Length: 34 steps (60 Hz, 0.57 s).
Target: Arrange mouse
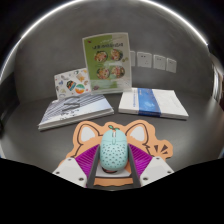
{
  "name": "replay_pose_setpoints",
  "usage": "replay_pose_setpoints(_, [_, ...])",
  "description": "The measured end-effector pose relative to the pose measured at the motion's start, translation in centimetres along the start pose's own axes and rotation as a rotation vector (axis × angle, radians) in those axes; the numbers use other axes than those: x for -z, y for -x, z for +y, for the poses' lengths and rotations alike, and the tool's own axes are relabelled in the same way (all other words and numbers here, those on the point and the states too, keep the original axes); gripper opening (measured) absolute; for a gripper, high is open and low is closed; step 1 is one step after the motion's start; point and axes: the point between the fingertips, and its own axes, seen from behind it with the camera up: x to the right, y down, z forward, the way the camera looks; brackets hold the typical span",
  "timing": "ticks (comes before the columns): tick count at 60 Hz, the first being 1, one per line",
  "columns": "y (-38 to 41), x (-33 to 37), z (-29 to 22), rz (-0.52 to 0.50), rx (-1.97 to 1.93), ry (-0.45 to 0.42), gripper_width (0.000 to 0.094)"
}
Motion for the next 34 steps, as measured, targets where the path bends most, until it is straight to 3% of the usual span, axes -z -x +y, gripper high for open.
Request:
replay_pose_setpoints(2, [0.1, 0.0, 0.0, -0.008, -0.010, -0.001, 0.0565])
replay_pose_setpoints(8, [1.0, 0.6, 0.1, -0.058, -0.012, 0.020, 0.0835])
replay_pose_setpoints(10, [1.0, 0.9, -0.1, -0.065, -0.010, 0.022, 0.0862])
replay_pose_setpoints(22, [-0.3, 6.6, -1.7, -0.164, -0.013, -0.021, 0.0845])
replay_pose_setpoints(34, [-6.1, 14.9, 0.0, -0.147, 0.095, -0.056, 0.0846])
